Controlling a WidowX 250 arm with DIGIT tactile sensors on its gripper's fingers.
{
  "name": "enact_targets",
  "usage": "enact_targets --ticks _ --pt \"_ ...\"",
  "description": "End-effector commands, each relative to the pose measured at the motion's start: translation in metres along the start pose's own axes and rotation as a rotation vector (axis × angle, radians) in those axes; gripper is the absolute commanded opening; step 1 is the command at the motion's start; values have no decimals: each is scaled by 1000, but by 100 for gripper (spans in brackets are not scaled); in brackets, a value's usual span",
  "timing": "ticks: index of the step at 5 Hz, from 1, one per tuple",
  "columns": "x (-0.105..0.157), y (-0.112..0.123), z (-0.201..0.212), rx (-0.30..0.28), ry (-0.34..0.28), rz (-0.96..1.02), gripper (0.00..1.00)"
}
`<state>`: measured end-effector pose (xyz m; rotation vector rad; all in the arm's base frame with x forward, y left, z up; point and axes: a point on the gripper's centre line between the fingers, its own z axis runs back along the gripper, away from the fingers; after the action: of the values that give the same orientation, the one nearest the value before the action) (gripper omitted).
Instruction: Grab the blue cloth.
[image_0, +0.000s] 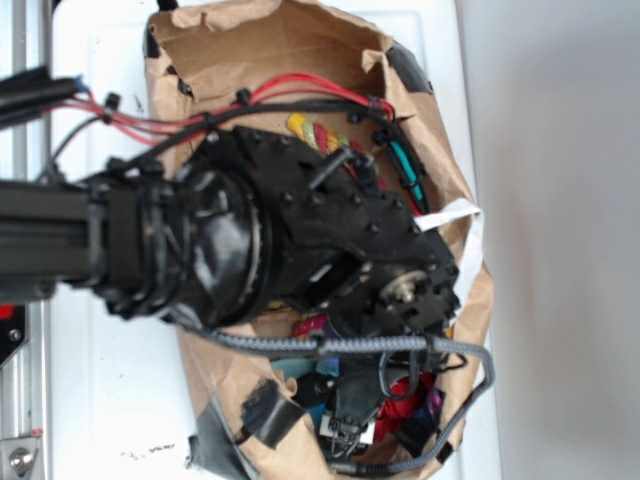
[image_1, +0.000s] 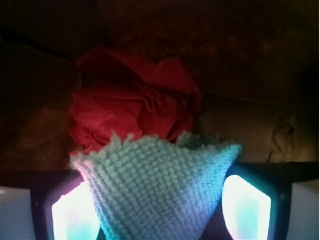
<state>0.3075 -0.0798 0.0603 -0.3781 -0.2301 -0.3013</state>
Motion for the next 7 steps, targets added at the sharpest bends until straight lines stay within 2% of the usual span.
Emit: enact_targets --ticks 1,3,4,6,7 --pt "1 -14 8 -2 -24 -19 0" --pt "-13 2 31 18 -10 66 0" --pt "-29 26 58 33 -35 196 0" --pt "-37 55 128 272 -142 432 0" --pt "-30 49 150 378 -167 444 0"
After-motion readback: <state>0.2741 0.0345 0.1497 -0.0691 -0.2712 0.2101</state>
